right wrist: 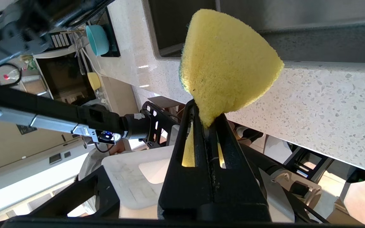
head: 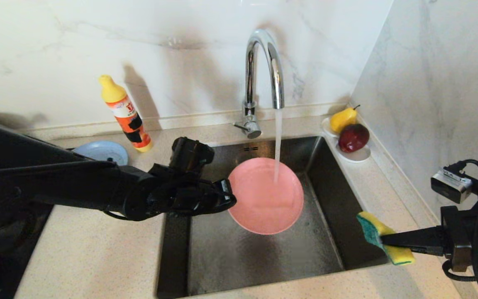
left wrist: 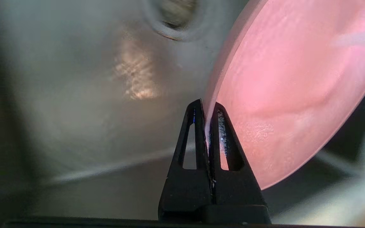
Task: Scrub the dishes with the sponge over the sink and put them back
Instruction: Wash the plate
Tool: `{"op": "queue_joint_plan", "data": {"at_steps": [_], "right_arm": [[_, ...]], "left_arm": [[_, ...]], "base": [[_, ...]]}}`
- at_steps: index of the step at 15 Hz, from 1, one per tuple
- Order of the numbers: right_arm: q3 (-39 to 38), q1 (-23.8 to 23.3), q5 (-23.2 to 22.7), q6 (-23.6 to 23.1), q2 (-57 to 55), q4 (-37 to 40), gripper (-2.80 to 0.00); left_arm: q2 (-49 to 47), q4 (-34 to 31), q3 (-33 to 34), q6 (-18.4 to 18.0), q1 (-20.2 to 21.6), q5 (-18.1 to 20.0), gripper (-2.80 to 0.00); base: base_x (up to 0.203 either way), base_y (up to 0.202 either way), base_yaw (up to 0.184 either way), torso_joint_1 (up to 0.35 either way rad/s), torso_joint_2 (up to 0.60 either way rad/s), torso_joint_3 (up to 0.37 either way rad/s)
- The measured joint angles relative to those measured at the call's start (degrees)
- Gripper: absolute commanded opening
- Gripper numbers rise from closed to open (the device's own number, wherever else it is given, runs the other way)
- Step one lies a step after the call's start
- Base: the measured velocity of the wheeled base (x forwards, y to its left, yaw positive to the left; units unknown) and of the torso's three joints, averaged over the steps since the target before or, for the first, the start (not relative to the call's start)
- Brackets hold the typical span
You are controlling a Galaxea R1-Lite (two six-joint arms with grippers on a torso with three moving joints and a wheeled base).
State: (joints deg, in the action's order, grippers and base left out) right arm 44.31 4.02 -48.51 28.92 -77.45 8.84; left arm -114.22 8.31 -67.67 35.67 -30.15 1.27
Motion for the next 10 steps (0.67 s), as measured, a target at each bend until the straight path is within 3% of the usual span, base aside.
{"op": "queue_joint_plan", "data": {"at_steps": [2,5,10], "right_arm": [[0.36,0.0,0.05,-0.07,-1.31,-0.07,-2.8],[1.13,0.0,0.13,-0.12,-4.55,-0.13,-2.8],[0.56,0.07,0.28,-0.04,-8.04,-1.72,-2.8]], "left_arm": [[2.59,-0.72,2.56,-6.55,1.07,-7.44,-2.8],[6.55,0.71,7.49,-15.63,2.18,-21.62,-2.8],[11.93,19.88,15.55,-29.85,3.76,-31.73,-2.8]], "base": [[0.0,0.0,0.0,0.0,0.0,0.0],[0.0,0.0,0.0,0.0,0.0,0.0],[0.0,0.0,0.0,0.0,0.0,0.0]]}}
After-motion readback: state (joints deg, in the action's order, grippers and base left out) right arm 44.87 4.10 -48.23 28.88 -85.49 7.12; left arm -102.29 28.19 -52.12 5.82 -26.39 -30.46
